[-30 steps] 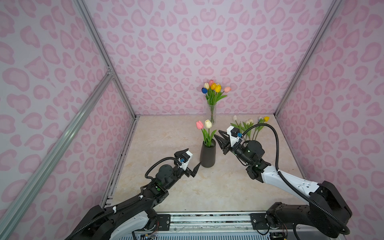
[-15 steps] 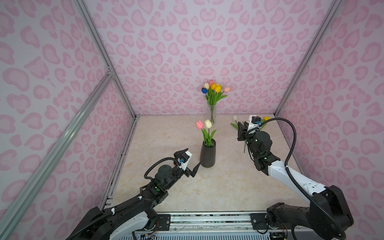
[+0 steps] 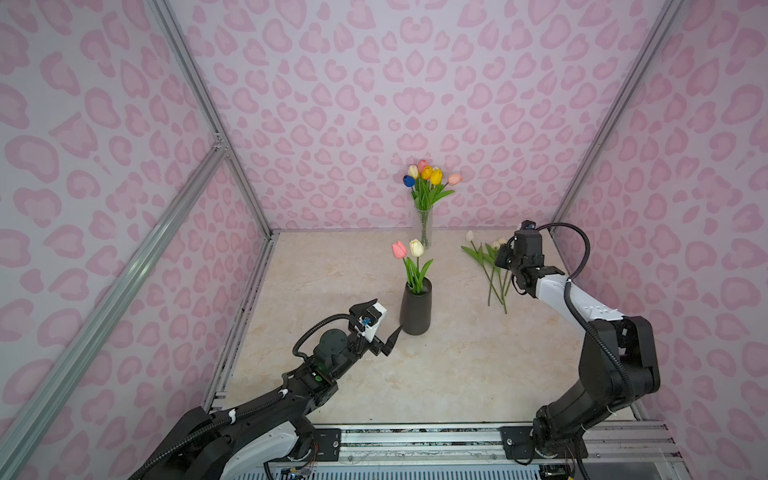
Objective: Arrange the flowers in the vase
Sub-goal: 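Move the right gripper down to another loose tulip stem and grasp it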
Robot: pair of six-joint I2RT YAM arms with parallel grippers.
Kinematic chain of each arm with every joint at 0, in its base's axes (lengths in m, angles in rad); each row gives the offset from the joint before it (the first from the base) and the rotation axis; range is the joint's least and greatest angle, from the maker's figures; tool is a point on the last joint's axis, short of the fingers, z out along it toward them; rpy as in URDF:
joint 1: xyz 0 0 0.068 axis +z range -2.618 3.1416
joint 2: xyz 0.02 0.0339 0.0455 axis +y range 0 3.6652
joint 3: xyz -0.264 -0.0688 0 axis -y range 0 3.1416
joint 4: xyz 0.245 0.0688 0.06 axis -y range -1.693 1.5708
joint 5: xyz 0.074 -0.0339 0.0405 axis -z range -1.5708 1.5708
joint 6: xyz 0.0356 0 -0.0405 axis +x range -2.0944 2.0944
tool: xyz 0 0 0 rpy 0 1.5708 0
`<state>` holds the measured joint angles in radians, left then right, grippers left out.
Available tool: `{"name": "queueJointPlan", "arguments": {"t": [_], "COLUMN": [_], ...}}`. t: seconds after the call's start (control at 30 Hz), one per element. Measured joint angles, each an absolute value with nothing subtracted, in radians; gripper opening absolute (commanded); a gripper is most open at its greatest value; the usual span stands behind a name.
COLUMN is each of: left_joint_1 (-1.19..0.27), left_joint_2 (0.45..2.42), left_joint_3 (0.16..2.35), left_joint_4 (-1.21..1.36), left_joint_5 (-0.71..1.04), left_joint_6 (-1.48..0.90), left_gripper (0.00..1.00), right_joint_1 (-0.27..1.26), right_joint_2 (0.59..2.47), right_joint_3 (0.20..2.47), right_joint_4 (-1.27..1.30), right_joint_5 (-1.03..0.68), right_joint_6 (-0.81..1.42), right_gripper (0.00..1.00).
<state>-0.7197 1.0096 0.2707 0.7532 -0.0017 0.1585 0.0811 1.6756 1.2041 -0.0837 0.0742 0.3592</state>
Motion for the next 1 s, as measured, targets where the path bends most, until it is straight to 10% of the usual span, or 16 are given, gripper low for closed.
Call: {"name": "queueJointPlan", "arguments": {"t": [1.0], "left_joint_1": [-0.72], "left_joint_2": [1.036], "left_joint_3": [0.283], "left_joint_4": [0.757], "left_joint_5": [-0.003], "left_joint_6": [0.162], "left_gripper": [0.97], "right_joint_1": [0.088], "right_joint_2": [2.302], "right_joint_3": [1.887], "right_joint_4": [-0.77], "right_joint_5": [-0.129], "right_joint_6": [-0.028], "right_gripper": [0.33]}}
